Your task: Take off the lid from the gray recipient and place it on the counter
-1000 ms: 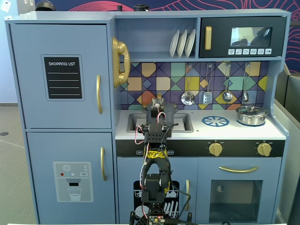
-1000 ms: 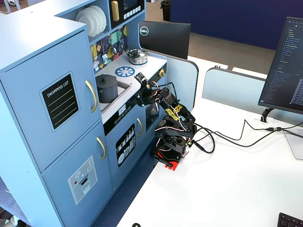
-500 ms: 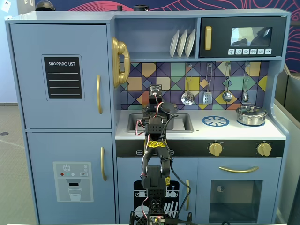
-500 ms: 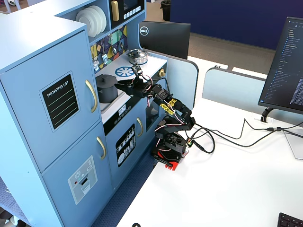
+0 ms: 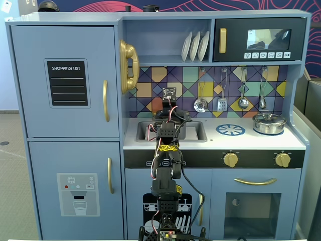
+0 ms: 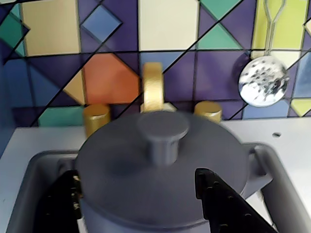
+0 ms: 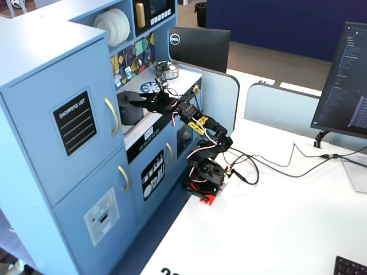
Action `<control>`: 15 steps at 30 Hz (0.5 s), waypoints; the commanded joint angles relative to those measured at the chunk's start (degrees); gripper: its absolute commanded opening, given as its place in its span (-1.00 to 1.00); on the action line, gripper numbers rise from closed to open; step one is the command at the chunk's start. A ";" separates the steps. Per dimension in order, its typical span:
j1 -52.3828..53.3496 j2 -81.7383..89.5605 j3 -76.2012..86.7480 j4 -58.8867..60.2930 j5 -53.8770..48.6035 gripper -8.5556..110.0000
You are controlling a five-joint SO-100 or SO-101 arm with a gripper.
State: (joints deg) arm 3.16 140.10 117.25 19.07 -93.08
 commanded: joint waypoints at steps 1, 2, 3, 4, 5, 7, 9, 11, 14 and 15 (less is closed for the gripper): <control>0.88 -2.11 -1.14 -7.91 0.35 -0.44; 1.14 -2.99 -1.05 -9.40 0.44 -0.44; 1.23 -3.87 -0.97 -10.72 0.62 -0.45; 1.49 -4.75 -0.88 -11.78 0.70 -0.46; 1.67 -5.45 -0.88 -12.30 0.79 -0.46; 1.93 -6.50 -0.88 -12.74 0.70 -0.47; 1.85 -7.38 -0.88 -13.18 0.35 -0.48; 1.76 -8.26 -0.88 -13.80 0.26 -0.49; 1.58 -9.84 -1.41 -14.33 0.35 -0.49; 1.41 -10.37 -1.76 -14.33 0.35 -0.50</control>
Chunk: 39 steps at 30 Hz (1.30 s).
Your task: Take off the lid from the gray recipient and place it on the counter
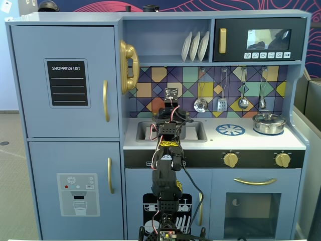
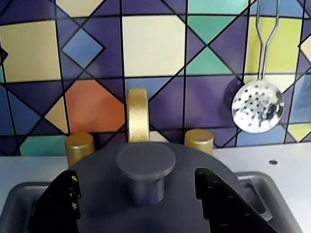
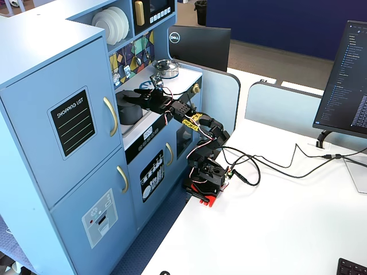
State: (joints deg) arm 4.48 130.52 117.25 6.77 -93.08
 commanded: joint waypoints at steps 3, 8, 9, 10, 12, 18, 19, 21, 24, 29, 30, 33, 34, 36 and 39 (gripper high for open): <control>-0.44 -2.37 -2.64 -2.37 0.18 -0.50; -0.53 -4.92 -3.78 -2.99 0.18 -0.51; -0.44 -5.45 -3.96 -3.16 0.26 -0.51; -0.44 -5.98 -4.31 -3.25 0.35 -0.52; -0.35 -7.38 -5.45 -3.34 0.44 -0.52; -0.88 -12.22 -10.63 -3.34 0.44 -0.55; -1.05 -12.66 -11.16 -3.34 0.26 -0.60; -1.58 -13.01 -11.43 -3.52 0.18 -0.78; -2.29 -12.74 -11.43 -3.96 0.53 -0.86; -3.16 -9.84 -11.95 -5.01 -0.53 -0.86; -3.43 -8.96 -12.39 -5.01 -0.62 -0.86; -3.34 -5.80 -14.59 -2.46 -1.41 -0.86; -3.25 -4.66 -15.03 -1.58 -1.58 -0.86; -2.55 -2.46 -16.00 0.18 -2.02 -0.86; -0.44 -0.44 -16.79 1.14 -2.64 -0.86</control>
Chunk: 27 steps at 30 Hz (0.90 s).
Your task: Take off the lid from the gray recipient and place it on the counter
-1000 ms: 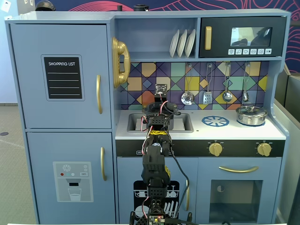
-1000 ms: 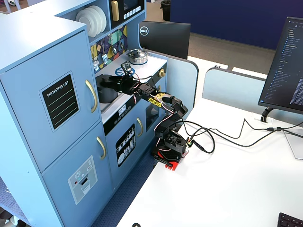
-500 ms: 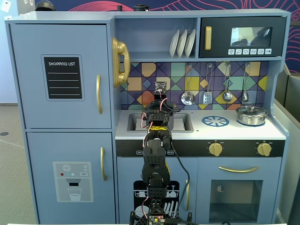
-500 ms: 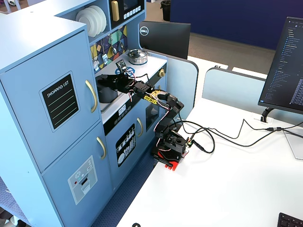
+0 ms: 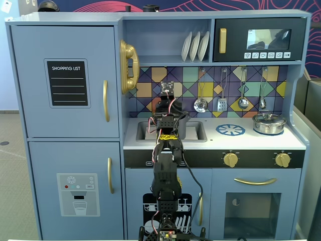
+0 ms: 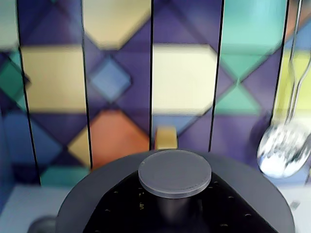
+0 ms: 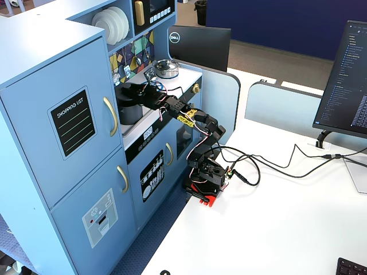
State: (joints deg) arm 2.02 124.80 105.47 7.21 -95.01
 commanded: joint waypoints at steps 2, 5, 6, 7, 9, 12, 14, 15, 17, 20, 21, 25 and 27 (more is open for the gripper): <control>4.83 5.71 -6.42 1.93 0.09 -0.86; 12.39 5.45 -8.53 6.15 1.93 -0.86; 15.56 5.27 -9.05 8.44 2.46 -0.86; 18.19 5.19 -9.23 10.37 3.08 -0.86; 21.62 5.45 -7.82 11.07 4.66 -0.86; 26.37 6.59 -1.93 7.56 5.71 -0.86; 28.74 6.77 2.20 4.57 5.62 -0.86; 29.71 6.15 4.13 2.02 5.62 -0.86; 31.90 3.69 6.77 -2.64 6.15 -0.86; 33.40 0.00 9.49 -6.86 6.59 -0.86; 33.49 -1.05 10.55 -8.61 6.50 -0.86; 32.70 -5.10 14.41 -14.94 5.62 -0.86; 32.17 -7.12 15.03 -17.31 5.36 -0.86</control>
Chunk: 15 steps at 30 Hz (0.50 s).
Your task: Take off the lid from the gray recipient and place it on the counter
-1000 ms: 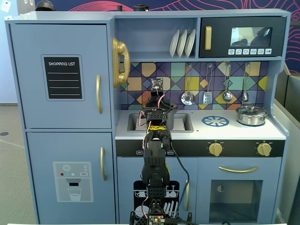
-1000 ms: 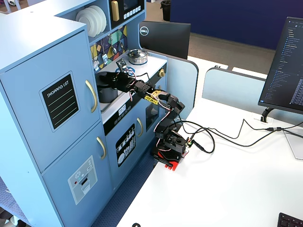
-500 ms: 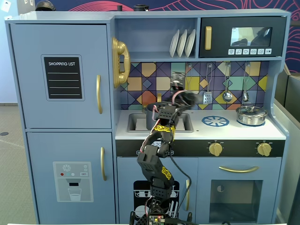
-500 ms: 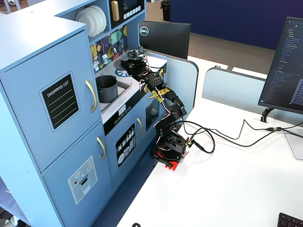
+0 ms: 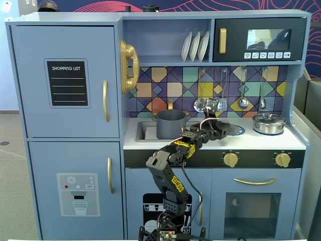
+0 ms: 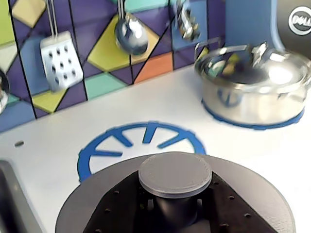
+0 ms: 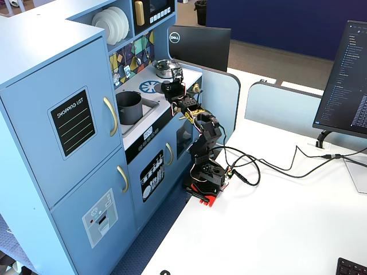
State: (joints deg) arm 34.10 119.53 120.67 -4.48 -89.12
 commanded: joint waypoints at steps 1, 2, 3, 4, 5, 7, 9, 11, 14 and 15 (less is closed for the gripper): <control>-0.18 -2.81 -0.09 -6.59 -0.62 -0.86; -0.44 -3.69 -0.09 -7.38 -0.97 -0.86; -0.62 -4.57 -0.09 -8.26 -1.41 -0.86; -0.88 -5.54 -0.09 -9.32 -1.67 -0.86; -1.05 -6.50 -0.18 -10.20 -1.93 -0.86; -1.32 -8.17 -0.70 -10.99 -2.37 -0.86; -1.49 -9.93 -1.41 -11.34 -2.64 -0.86; -1.67 -11.34 -2.20 -11.34 -2.90 -0.86; -1.93 -13.27 -2.72 -11.87 -3.60 -0.86; -2.02 -13.80 -2.81 -12.22 -3.78 -0.86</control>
State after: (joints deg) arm 32.52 106.26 121.03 -13.97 -92.11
